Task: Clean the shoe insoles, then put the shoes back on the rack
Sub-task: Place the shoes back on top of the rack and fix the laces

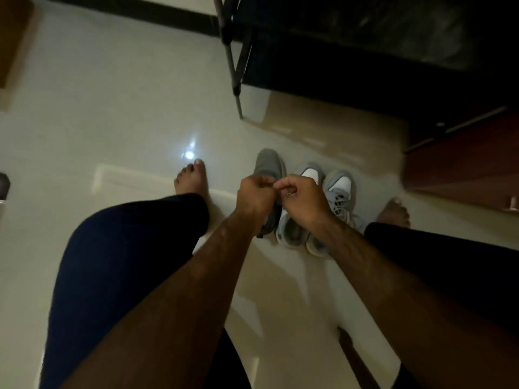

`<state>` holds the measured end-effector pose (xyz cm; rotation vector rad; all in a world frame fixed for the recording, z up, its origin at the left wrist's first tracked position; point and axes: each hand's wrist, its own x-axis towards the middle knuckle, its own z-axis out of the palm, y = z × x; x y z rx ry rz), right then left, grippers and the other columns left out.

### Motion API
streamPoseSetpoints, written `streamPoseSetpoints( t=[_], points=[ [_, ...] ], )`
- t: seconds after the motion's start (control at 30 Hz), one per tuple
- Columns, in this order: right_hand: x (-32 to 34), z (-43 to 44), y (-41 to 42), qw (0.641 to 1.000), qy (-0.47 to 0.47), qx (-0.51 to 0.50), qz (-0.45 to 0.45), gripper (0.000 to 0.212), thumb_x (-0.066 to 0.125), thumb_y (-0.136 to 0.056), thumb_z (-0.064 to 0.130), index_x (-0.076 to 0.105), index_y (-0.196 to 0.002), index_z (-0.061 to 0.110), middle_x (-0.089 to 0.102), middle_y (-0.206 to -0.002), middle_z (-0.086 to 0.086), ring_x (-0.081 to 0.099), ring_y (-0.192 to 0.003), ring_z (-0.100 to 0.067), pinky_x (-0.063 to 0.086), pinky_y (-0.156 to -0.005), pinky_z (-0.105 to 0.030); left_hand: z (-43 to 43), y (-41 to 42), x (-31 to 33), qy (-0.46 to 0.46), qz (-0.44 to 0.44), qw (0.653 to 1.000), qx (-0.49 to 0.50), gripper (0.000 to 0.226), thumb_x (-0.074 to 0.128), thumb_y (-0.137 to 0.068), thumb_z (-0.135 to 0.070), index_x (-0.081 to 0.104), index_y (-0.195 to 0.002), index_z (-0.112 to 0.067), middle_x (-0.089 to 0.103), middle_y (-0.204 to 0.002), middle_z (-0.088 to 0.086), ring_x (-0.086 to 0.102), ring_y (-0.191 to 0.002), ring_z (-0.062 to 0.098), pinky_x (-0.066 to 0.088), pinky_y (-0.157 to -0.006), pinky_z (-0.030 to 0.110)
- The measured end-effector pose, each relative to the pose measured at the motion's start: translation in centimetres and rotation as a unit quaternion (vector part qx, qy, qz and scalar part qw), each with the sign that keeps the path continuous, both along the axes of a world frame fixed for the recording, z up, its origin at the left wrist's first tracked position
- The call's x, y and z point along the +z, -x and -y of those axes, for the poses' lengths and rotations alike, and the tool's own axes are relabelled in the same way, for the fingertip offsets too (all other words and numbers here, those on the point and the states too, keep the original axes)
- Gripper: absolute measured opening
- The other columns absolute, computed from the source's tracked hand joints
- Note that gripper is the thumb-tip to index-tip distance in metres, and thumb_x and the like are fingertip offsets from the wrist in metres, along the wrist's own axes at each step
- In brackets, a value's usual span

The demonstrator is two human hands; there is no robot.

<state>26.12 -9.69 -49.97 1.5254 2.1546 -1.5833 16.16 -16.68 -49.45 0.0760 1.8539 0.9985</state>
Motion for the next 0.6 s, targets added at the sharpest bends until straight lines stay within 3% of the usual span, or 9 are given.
streamPoseSetpoints(
  t=[0.07,0.13,0.27,0.37,0.47,0.6],
  points=[
    [-2.0,0.8,0.5,0.999,0.043,0.006,0.027,0.036,0.055,-0.088,-0.008,0.074,-0.098,0.021,0.075,-0.104,-0.005,0.069,-0.098,-0.023,0.057,-0.094,-0.044,0.3,-0.4,-2.0,0.039,0.018,0.999,0.013,0.017,0.067,-0.089,0.003,0.073,-0.105,0.0,0.074,-0.101,0.02,0.072,-0.096,0.034,0.063,-0.085,0.039],
    [-4.0,1.4,1.1,0.996,0.059,0.025,0.062,0.034,0.054,-0.088,-0.006,0.076,-0.101,0.017,0.075,-0.107,-0.007,0.067,-0.099,-0.024,0.056,-0.092,-0.04,0.5,-0.5,-4.1,0.077,0.039,0.996,0.037,0.019,0.072,-0.087,0.0,0.072,-0.105,-0.001,0.073,-0.101,0.021,0.072,-0.096,0.036,0.062,-0.086,0.045],
    [-7.9,2.0,2.2,0.986,0.077,0.004,0.146,0.021,0.058,-0.098,0.011,0.065,-0.118,0.013,0.069,-0.121,-0.012,0.063,-0.107,-0.027,0.048,-0.089,-0.03,1.3,0.1,-8.8,0.152,0.038,0.987,0.044,0.036,0.064,-0.075,-0.018,0.07,-0.109,-0.011,0.072,-0.107,0.015,0.07,-0.098,0.035,0.062,-0.088,0.048],
    [-10.5,1.4,2.8,0.97,0.037,0.065,0.232,0.035,0.066,-0.099,0.028,0.058,-0.127,0.009,0.066,-0.124,-0.017,0.062,-0.116,-0.037,0.049,-0.089,-0.036,2.0,0.5,-12.0,0.182,0.046,0.982,0.016,0.043,0.062,-0.074,-0.023,0.067,-0.116,-0.013,0.072,-0.108,0.011,0.071,-0.096,0.032,0.063,-0.085,0.046],
    [-12.4,1.1,4.0,0.953,0.032,0.11,0.279,0.033,0.064,-0.101,0.031,0.06,-0.122,0.006,0.066,-0.122,-0.017,0.064,-0.112,-0.037,0.044,-0.075,-0.035,1.6,0.8,-12.6,0.188,0.058,0.981,0.002,0.054,0.06,-0.068,-0.028,0.065,-0.119,-0.011,0.072,-0.107,0.011,0.072,-0.094,0.031,0.065,-0.079,0.045],
    [-13.8,0.9,5.2,0.948,-0.001,0.106,0.301,0.022,0.057,-0.104,0.02,0.065,-0.114,0.002,0.069,-0.118,-0.019,0.066,-0.108,-0.036,0.043,-0.074,-0.037,1.4,0.6,-13.2,0.198,0.06,0.978,-0.033,0.048,0.059,-0.072,-0.017,0.065,-0.119,-0.009,0.071,-0.107,0.015,0.072,-0.089,0.033,0.066,-0.07,0.046]
  ],
)
